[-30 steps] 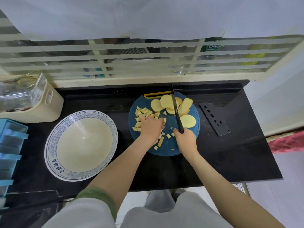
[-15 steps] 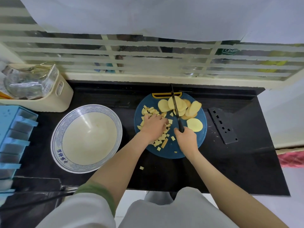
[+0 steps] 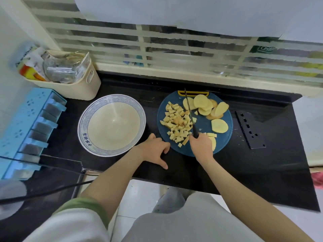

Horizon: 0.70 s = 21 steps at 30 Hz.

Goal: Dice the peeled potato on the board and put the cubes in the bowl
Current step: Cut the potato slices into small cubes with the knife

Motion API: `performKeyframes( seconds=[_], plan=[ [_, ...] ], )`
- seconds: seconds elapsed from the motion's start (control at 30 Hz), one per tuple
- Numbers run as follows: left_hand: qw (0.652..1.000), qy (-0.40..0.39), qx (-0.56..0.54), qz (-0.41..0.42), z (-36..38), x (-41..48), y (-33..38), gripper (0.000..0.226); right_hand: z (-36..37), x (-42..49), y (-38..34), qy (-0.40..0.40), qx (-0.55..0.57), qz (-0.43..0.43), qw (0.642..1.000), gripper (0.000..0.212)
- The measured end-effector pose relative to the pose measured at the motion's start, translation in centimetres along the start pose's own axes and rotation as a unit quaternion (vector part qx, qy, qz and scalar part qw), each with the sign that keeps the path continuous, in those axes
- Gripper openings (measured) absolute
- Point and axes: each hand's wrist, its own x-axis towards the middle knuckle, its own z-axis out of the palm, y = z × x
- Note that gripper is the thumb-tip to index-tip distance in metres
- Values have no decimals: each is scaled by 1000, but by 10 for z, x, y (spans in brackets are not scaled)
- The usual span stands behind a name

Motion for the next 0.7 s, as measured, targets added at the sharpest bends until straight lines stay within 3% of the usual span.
performKeyframes(
  seconds=[0.17,0.27,0.43,0.53,0.7],
  plan=[
    [999,8,45,4,14,-8,-2,16,9,-11,1,-11,10,0,1000,25],
    [998,20,61,7,15,-6,2,5,9,-13,3,-14,12,-2,1000,25],
    [987,154,-48,10,3,10,16,6,-2,-10,9,8,26,15,1000,29],
    [971,231,-57,12,-14,31,29,11,-17,-7,17,29,47,30,998,32],
    [968,248,-4,-38,-25,71,47,24,-42,-2,37,65,76,73,992,27]
  ],
)
